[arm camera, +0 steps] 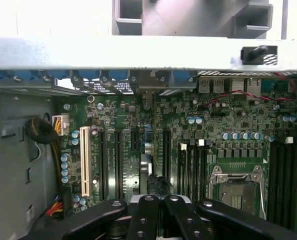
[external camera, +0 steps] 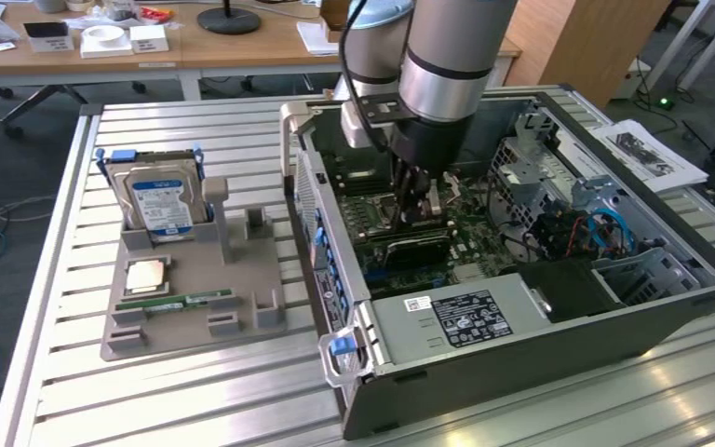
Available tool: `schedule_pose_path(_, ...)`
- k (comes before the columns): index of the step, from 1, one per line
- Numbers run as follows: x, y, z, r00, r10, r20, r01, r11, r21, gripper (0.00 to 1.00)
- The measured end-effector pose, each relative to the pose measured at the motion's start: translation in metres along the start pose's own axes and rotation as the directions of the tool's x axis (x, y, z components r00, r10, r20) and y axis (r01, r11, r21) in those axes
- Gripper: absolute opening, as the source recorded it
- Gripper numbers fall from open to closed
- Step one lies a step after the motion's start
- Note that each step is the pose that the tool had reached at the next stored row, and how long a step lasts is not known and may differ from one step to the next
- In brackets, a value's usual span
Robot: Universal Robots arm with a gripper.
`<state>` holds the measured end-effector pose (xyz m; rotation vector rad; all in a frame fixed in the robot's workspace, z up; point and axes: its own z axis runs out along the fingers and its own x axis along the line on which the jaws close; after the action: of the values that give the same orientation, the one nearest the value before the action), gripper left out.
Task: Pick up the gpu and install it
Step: 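Press down on the gpu until it lock into place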
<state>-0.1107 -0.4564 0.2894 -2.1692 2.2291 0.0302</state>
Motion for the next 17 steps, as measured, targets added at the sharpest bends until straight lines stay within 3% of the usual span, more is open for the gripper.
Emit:
schedule_pose_path(11, -0.001, -0.0003, -0.0320, 1.0000, 0.000, 0.0000, 0.000, 1.0000, -0.0001, 0.11)
schedule_pose_path(17, -0.001, -0.0003, -0.0344, 1.0000, 0.000, 0.0000, 0.000, 1.0000, 0.0001, 0.11)
